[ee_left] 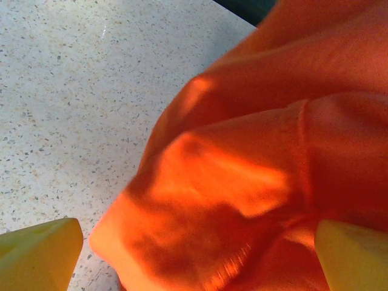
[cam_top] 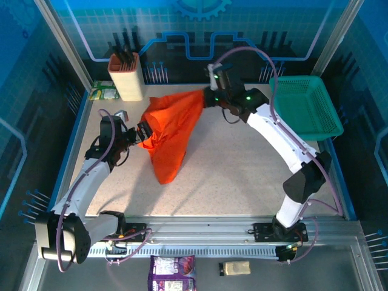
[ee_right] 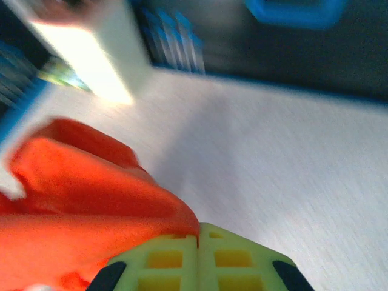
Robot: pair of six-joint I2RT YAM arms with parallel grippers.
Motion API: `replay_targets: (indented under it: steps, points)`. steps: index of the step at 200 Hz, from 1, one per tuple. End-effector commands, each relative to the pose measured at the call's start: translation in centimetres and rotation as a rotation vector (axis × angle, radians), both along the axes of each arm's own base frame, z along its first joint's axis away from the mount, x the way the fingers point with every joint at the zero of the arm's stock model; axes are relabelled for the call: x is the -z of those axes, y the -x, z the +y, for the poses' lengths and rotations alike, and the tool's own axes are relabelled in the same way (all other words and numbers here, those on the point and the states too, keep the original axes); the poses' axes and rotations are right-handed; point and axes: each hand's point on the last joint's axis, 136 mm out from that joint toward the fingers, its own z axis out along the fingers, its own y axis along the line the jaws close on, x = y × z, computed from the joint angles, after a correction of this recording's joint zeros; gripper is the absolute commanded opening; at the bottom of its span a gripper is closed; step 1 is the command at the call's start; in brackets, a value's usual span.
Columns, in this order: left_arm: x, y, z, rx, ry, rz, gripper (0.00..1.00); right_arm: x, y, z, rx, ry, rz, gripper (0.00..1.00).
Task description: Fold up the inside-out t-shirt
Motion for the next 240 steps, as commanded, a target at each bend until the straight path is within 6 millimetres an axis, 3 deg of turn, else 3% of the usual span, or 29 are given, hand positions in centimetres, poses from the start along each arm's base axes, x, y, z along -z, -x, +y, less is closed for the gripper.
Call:
replay_targets:
  steps: [1,26,57,74,99,124,162,176,199,240]
  points:
    - [-1.8,0.1,-1.0,0.067,-0.006,-0.040,0.99,3.7,-0.2,-5.8,0.147,-0.094,0.123,0.17]
    - [-1.0,-0.3,-2.2,0.116,0.015,-0.003,0.96,7.1,1.3,-8.9,0.199,-0.051,0.205,0.32]
    - [0.5,-1.0,-4.6,0.207,0.003,0.055,0.93,8.8,3.3,-9.4,0.185,-0.032,0.239,0.37]
    - [1.5,-1.5,-6.2,0.258,-0.001,0.099,0.92,9.7,4.2,-7.6,0.120,-0.054,0.278,0.38]
    - [4.0,-1.4,-7.2,0.266,-0.041,0.222,0.88,11.2,5.4,-3.2,-0.025,-0.025,0.313,0.41]
    - [6.8,0.6,-6.6,0.209,-0.033,0.330,0.83,12.4,5.8,1.1,-0.136,0.041,0.334,0.44]
    - [9.8,4.2,-5.6,0.159,-0.012,0.430,0.75,14.5,4.9,6.8,-0.263,0.152,0.347,0.52]
    - [11.0,5.4,-6.0,0.172,0.020,0.472,0.74,15.4,3.9,7.7,-0.262,0.220,0.344,0.54]
    - [12.6,6.9,-6.3,0.177,0.050,0.521,0.72,16.4,1.7,7.6,-0.204,0.375,0.302,0.59]
    - [14.9,7.9,-6.4,0.181,0.058,0.608,0.75,18.8,-0.8,7.8,-0.175,0.503,0.294,0.61]
